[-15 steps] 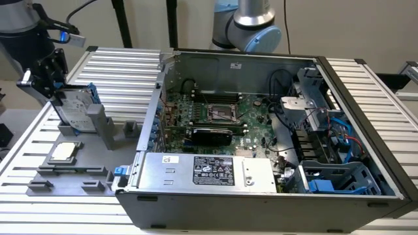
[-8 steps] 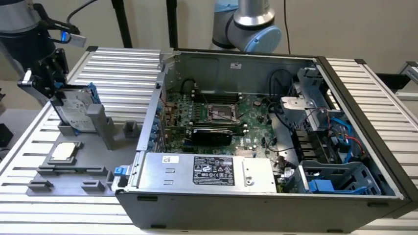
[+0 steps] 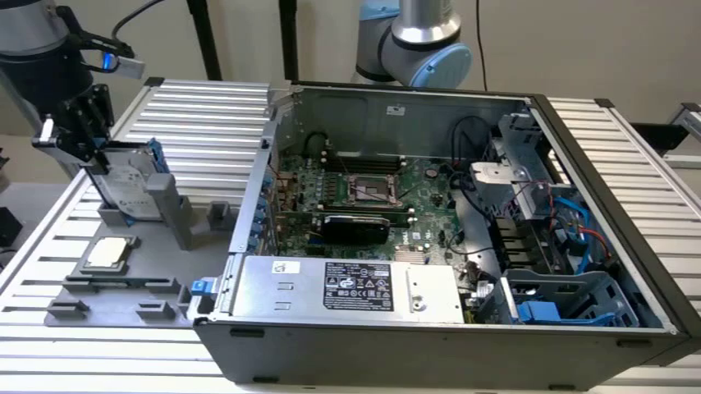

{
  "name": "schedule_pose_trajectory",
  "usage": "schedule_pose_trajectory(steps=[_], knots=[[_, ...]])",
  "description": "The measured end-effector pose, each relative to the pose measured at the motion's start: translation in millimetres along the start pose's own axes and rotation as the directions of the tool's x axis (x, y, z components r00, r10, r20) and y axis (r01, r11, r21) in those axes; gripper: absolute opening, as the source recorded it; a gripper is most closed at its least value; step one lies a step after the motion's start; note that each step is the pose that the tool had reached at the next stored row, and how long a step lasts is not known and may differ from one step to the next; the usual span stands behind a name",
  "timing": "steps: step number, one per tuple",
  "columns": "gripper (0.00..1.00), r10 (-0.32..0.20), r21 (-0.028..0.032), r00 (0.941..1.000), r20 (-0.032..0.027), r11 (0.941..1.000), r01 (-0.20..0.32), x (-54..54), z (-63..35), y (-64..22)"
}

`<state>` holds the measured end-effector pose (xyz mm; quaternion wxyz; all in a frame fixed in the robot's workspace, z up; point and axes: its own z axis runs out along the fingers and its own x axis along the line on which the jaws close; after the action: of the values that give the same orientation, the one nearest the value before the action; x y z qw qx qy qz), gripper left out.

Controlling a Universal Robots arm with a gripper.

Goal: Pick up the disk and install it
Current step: 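Pick up the disk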

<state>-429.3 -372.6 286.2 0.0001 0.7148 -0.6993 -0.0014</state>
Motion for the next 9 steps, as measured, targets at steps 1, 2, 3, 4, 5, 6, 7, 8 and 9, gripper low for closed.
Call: schedule_pose_trajectory(steps=[1,2,3,4,5,6,7,8,9], knots=[[0.0,0.0,0.0001,1.0,-0.0001,1.0,0.0,0.0,0.0,0.0],[0.0,0.0,0.0001,1.0,0.0,1.0,0.0,0.2,0.1,0.0],[0.0,0.0,0.0001,1.0,0.0001,1.0,0.0,0.5,0.1,0.0],[0.0,0.0,0.0,1.0,0.0001,1.0,0.0,0.9,0.1,0.0],[0.0,0.0,0.0001,1.0,0.0001,1.0,0.0,1.5,0.2,0.0],[0.0,0.0,0.0,1.0,0.0,1.0,0.0,2.2,0.2,0.1],[0.0,0.0,0.0,1.0,0.0,1.0,0.0,3.1,0.2,0.1],[0.0,0.001,0.0,1.0,0.0001,1.0,-0.001,4.1,0.3,0.1],[0.0,0.001,0.0001,1.0,0.0002,1.0,-0.001,5.0,0.4,0.1]])
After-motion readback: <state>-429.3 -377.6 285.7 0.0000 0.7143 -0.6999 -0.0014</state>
